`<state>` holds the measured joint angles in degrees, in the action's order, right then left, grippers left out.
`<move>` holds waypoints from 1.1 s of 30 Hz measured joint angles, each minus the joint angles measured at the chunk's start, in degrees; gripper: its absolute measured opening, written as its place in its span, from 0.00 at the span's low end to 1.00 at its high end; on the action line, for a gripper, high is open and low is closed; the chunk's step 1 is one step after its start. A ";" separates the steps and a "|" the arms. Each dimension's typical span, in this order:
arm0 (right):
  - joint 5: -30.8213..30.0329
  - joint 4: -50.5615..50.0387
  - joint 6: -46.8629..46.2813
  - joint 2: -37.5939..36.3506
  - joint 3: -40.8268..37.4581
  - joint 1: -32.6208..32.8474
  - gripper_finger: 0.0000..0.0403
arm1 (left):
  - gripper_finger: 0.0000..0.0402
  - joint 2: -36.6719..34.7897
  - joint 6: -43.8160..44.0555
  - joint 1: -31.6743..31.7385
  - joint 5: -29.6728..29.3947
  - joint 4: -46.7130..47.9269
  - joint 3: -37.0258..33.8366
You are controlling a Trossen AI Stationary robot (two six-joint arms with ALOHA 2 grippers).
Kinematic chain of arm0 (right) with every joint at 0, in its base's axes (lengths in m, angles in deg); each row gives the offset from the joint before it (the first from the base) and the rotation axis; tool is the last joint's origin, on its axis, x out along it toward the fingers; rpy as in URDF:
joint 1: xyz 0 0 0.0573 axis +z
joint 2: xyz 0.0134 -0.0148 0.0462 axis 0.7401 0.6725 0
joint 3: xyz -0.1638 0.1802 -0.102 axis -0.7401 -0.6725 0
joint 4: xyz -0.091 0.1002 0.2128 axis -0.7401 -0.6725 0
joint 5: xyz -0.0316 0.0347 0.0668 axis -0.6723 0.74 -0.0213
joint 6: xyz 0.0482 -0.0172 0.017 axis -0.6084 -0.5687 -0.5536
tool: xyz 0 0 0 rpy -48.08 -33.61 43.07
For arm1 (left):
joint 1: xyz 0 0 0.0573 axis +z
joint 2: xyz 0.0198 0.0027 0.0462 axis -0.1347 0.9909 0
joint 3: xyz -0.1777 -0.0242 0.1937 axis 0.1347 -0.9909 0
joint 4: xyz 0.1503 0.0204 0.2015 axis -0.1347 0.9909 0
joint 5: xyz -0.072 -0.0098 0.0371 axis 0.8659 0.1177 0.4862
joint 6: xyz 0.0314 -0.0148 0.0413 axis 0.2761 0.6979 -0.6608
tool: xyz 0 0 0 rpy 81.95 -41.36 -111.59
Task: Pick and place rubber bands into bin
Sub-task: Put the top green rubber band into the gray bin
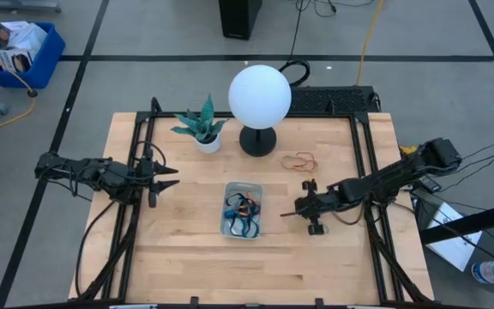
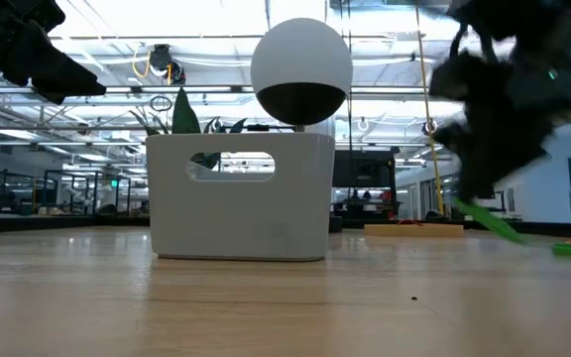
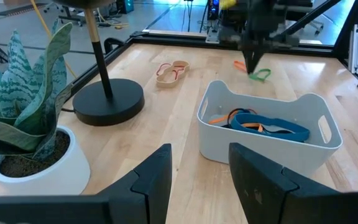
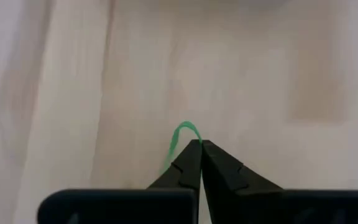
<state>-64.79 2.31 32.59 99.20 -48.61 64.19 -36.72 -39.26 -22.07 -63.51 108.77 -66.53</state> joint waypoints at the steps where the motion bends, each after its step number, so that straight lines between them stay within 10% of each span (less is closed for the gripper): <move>1: -2.31 1.23 -0.54 -1.37 0.02 -0.01 0.00 | 0.41 0.00 0.00 0.00 0.00 0.00 0.00; 12: -18.82 21.16 -2.04 -15.00 0.07 -3.07 0.00 | 0.41 0.02 0.04 0.01 0.00 -0.01 0.00; 24: -18.42 37.66 6.74 -17.63 0.11 -5.55 0.00 | 0.41 0.01 0.07 0.00 0.00 -0.01 0.00; 33: -12.30 23.37 11.96 -14.95 12.04 -7.51 0.00 | 0.41 0.02 0.07 0.00 -0.02 -0.02 0.00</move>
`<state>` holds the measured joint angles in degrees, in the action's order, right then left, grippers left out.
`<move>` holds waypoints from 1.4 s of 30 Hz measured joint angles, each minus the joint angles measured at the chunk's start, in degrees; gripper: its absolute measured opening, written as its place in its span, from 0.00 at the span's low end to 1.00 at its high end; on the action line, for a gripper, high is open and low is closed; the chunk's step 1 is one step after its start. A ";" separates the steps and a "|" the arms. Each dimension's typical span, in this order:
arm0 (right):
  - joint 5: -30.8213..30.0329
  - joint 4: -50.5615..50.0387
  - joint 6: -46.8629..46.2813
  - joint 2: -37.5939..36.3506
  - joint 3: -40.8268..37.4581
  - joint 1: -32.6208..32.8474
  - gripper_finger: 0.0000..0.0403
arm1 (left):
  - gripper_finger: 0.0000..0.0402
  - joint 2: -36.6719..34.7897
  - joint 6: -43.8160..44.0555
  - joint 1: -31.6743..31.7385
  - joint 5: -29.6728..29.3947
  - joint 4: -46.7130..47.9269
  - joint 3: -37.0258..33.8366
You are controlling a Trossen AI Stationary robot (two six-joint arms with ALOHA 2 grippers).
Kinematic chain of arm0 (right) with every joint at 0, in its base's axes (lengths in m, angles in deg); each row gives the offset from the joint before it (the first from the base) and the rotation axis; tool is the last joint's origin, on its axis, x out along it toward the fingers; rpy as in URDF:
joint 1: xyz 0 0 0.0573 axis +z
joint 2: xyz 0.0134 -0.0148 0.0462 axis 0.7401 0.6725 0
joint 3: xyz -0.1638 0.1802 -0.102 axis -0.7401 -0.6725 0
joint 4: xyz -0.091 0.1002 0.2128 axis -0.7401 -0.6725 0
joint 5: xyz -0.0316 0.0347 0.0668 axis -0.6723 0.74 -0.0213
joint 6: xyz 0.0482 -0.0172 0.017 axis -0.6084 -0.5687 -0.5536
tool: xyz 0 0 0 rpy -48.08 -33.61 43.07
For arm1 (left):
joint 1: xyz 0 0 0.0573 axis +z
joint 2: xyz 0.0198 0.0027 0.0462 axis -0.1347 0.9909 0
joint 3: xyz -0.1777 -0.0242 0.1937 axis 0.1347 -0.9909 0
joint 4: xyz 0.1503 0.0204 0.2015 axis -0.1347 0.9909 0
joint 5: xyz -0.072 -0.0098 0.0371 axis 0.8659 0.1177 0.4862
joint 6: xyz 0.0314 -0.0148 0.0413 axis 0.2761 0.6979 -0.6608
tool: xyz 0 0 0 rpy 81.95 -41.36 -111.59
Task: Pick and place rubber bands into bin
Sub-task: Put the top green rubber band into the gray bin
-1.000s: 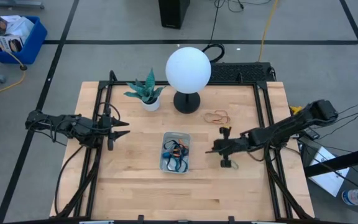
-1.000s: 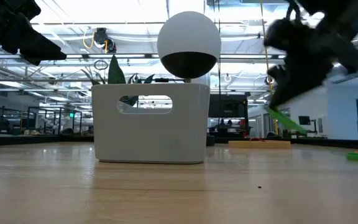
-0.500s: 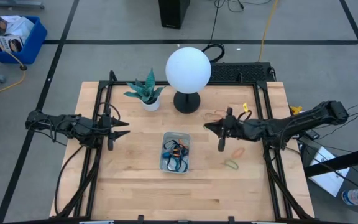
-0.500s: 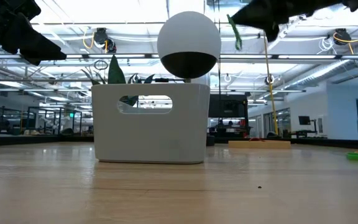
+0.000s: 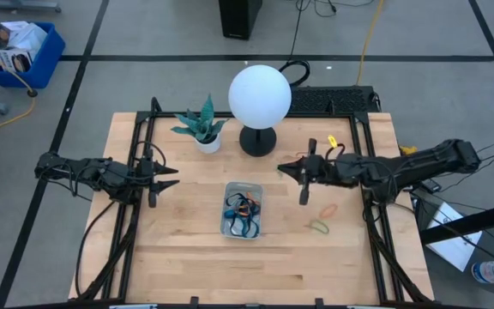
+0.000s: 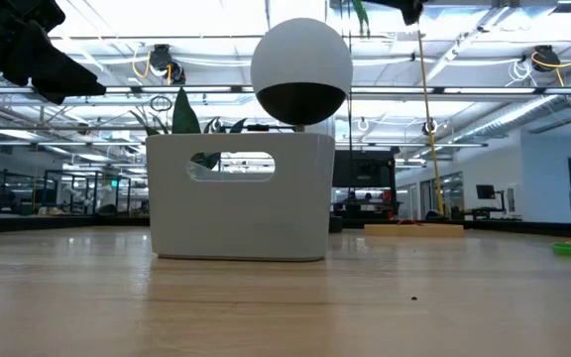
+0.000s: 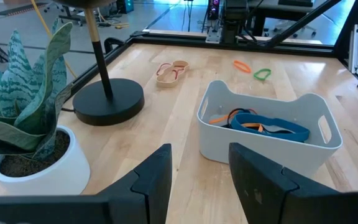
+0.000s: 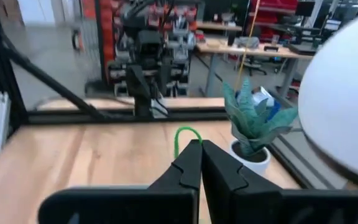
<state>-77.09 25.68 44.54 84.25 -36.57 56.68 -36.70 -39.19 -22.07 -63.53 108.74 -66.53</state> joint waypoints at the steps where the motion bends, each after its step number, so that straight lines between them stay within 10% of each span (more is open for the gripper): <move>1: 0.04 -2.94 0.76 0.95 2.47 -0.15 0.00 | 0.41 -0.02 0.00 0.01 0.00 0.00 0.00; 12: 10.51 -23.02 1.39 17.54 21.99 -3.09 0.00 | 0.41 0.00 0.19 0.01 0.01 0.00 0.00; 42: 16.30 -16.34 -0.03 44.40 22.21 -5.14 0.00 | 0.41 0.00 0.22 0.00 0.07 0.04 0.00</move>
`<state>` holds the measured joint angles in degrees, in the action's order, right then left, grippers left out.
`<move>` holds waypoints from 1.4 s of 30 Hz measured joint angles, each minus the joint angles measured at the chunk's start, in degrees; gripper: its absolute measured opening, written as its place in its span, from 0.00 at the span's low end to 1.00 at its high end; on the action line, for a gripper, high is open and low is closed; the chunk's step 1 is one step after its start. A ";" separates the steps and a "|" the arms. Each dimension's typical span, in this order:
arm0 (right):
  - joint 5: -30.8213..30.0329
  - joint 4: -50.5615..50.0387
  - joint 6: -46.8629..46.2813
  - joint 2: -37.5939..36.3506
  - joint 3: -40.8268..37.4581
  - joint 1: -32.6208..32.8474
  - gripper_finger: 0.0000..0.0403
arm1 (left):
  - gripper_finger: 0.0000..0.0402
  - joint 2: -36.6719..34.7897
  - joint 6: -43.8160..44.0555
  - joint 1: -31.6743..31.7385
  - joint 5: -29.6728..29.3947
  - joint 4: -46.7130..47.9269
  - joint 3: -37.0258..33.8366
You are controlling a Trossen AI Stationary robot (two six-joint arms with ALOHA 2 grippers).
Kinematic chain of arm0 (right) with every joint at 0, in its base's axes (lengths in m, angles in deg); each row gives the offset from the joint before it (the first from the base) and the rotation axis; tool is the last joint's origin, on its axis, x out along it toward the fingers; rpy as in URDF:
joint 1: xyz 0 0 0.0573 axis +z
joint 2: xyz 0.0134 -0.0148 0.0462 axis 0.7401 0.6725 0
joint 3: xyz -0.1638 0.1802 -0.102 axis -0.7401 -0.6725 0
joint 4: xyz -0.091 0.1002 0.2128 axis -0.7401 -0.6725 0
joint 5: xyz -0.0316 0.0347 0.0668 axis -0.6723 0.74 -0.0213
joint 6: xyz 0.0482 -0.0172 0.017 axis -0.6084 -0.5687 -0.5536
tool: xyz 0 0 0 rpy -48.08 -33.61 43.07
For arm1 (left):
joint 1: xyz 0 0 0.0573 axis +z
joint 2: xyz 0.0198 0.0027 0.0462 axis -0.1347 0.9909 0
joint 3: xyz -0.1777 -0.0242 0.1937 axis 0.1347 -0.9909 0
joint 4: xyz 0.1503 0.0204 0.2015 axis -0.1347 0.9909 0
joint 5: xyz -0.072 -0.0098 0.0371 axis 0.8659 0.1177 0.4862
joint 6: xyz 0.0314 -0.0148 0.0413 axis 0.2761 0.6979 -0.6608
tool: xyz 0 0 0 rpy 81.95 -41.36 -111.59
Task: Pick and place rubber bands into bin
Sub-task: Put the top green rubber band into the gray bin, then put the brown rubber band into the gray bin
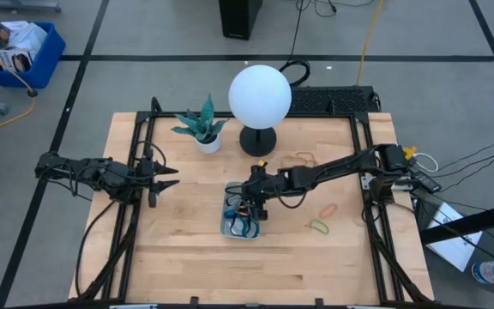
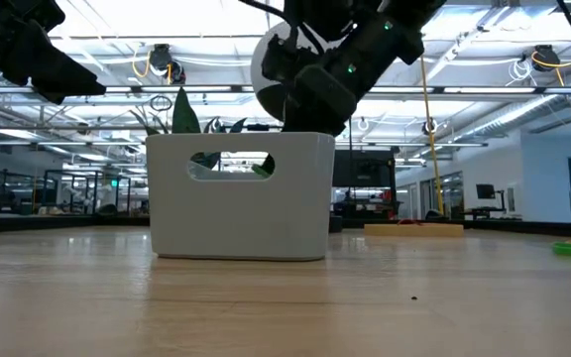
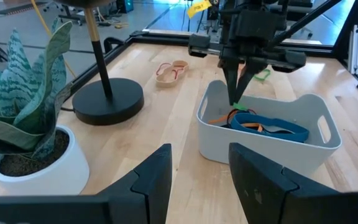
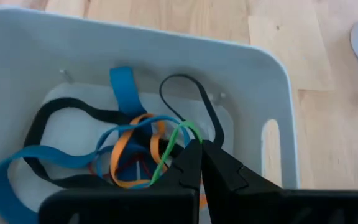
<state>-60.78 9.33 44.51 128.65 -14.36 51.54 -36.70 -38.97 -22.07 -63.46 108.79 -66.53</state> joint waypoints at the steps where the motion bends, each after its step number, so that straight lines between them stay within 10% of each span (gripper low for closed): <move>1: 0.00 0.05 0.00 0.00 0.00 0.02 0.00 | 0.41 -0.02 0.00 0.00 0.00 -0.02 0.02; 24: 0.00 -0.62 2.51 -1.34 0.00 0.02 0.34 | 0.41 -0.02 -0.33 0.01 0.00 -0.02 0.01; 42: -0.05 -5.27 4.96 -26.53 0.02 -2.86 0.36 | 0.41 0.00 -0.46 0.02 -0.02 0.95 0.02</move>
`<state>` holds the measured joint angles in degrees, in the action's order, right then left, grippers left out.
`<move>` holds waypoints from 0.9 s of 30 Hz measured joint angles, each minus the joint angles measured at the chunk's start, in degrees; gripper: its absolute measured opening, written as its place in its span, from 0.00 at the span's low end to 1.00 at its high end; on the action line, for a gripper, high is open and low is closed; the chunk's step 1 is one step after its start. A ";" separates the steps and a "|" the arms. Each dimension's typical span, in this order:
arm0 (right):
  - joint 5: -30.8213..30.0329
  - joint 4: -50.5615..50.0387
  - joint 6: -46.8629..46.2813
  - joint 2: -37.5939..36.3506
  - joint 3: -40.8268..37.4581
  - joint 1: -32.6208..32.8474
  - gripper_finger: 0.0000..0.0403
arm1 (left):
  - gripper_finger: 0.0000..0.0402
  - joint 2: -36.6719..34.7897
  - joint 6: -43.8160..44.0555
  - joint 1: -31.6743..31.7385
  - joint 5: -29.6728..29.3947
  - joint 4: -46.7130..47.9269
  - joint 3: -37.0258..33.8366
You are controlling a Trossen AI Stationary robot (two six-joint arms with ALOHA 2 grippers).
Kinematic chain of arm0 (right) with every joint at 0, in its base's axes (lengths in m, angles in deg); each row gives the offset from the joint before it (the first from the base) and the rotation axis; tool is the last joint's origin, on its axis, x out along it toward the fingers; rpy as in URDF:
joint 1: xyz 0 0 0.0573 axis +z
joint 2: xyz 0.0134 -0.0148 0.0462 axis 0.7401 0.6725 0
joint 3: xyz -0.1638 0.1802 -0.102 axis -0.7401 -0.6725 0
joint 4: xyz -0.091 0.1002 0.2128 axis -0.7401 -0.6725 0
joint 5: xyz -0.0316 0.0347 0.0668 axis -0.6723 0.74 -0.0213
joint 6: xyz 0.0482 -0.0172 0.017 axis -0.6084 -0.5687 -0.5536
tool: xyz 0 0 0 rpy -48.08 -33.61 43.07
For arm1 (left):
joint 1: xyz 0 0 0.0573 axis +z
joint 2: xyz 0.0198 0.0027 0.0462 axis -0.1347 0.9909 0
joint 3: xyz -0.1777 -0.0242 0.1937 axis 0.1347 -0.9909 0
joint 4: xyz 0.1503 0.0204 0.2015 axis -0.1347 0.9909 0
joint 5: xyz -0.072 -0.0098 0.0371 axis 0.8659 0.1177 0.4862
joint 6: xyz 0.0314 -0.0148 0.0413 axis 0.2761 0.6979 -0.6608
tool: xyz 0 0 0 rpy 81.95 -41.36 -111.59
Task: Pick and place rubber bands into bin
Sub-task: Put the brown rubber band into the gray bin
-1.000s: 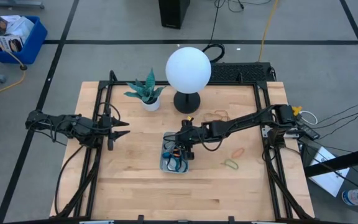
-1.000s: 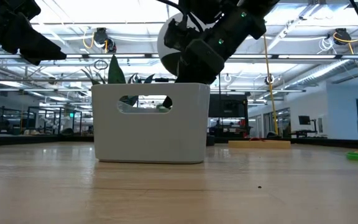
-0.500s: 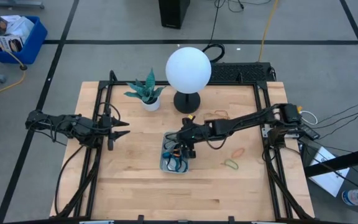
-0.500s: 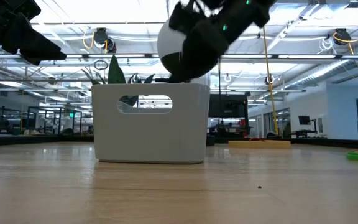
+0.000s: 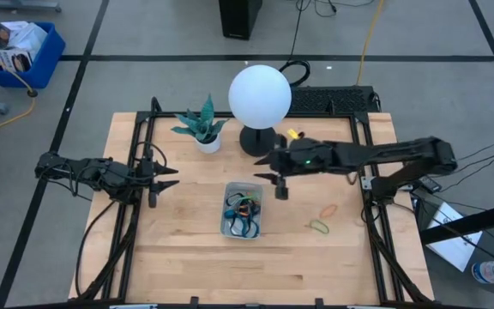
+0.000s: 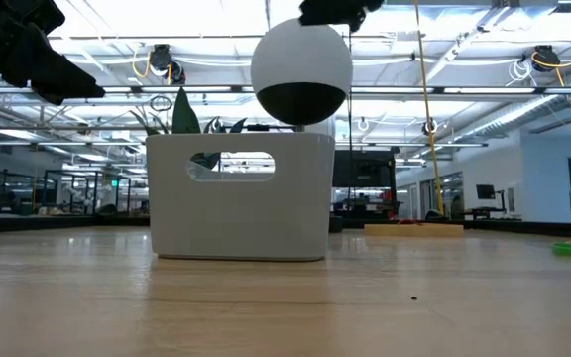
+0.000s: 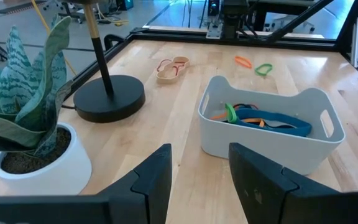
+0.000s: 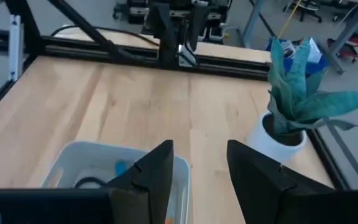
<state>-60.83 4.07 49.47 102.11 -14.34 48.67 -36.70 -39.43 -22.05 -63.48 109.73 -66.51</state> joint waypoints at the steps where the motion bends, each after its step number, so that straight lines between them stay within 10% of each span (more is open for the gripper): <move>1: 0.00 -1.12 0.74 -1.10 0.00 -0.03 0.37 | 0.41 -0.01 0.00 -0.01 0.00 -0.02 0.01; 12: -13.32 -24.92 -5.68 -6.70 -0.50 -1.80 0.34 | 0.41 0.00 -0.33 -0.01 -0.01 0.10 0.01; 27: -3.02 -3.50 -10.19 -4.17 -25.14 -13.52 0.27 | 0.41 -0.01 0.45 0.00 0.02 -0.01 0.01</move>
<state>-63.85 0.57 39.27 97.94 -39.48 35.15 -36.71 -38.98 -22.05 -63.46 109.73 -66.51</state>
